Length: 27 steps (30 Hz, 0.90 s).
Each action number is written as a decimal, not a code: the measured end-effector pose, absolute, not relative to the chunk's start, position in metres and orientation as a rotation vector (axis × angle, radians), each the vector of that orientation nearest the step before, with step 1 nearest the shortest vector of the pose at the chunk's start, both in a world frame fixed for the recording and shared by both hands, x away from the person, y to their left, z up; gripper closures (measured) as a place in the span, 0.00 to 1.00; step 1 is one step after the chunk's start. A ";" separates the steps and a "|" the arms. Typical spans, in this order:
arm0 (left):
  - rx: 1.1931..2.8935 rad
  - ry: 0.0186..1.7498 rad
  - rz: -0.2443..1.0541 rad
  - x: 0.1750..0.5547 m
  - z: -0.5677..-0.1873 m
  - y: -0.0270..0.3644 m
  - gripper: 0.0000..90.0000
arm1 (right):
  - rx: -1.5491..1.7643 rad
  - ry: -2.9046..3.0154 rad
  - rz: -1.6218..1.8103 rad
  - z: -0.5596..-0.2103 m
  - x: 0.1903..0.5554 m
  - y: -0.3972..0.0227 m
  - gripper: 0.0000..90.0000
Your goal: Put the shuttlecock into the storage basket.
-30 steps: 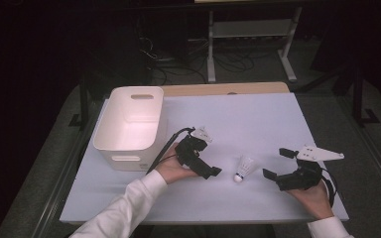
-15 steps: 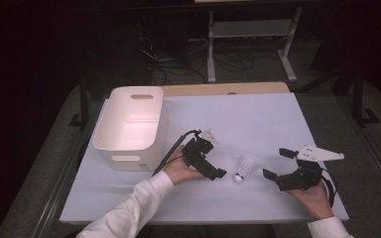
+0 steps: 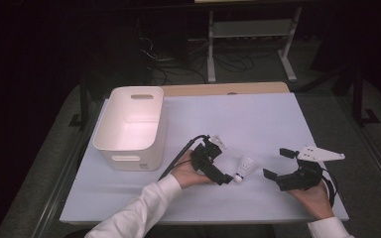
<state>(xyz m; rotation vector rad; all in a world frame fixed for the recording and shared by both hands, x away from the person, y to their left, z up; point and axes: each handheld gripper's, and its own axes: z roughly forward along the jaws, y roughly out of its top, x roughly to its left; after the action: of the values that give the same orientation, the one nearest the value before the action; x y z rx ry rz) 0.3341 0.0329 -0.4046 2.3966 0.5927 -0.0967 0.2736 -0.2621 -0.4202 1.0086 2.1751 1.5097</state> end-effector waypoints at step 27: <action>2.421 0.657 -0.183 0.335 -0.421 0.015 0.00 | 1.003 2.183 1.518 -0.420 0.273 -0.262 0.00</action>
<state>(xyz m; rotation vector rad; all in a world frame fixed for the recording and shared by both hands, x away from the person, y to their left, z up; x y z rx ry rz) 0.3352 0.0151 -0.4215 2.4213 0.6567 -0.1834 0.2733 -0.2621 -0.4204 1.0029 2.1830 1.5179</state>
